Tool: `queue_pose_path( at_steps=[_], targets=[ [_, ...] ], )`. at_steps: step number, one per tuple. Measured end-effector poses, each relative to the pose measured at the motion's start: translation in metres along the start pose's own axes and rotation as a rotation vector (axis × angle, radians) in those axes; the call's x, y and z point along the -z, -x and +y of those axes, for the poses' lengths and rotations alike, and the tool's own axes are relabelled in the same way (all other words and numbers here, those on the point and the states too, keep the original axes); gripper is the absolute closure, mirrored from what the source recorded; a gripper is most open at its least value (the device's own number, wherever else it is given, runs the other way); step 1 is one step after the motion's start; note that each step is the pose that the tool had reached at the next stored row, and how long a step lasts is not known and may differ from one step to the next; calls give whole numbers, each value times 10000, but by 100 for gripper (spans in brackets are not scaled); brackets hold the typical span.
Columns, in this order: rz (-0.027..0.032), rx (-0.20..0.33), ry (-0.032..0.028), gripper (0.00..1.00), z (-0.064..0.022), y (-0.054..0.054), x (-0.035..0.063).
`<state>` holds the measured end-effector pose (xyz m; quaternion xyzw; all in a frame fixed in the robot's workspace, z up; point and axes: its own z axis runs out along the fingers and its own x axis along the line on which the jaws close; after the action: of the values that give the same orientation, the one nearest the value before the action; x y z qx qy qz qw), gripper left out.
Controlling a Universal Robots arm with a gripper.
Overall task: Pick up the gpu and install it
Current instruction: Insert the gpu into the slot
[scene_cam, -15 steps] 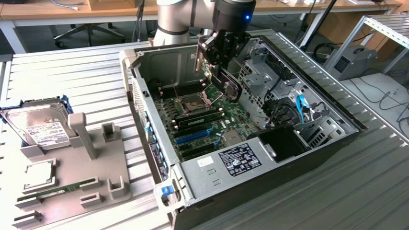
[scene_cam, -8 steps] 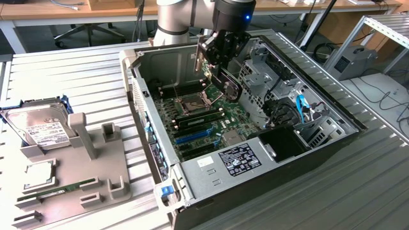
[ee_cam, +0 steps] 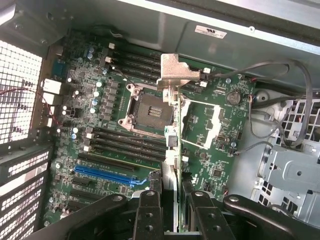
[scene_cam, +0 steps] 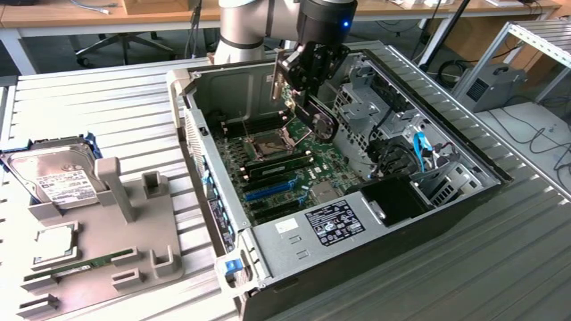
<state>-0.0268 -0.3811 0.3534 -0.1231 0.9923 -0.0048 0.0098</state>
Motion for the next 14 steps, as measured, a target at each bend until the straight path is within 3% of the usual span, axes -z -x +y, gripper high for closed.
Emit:
queue_pose_path(
  at_steps=[14],
  targets=[
    [-4, 349, 6, 74, 0, 0, 0]
  ],
)
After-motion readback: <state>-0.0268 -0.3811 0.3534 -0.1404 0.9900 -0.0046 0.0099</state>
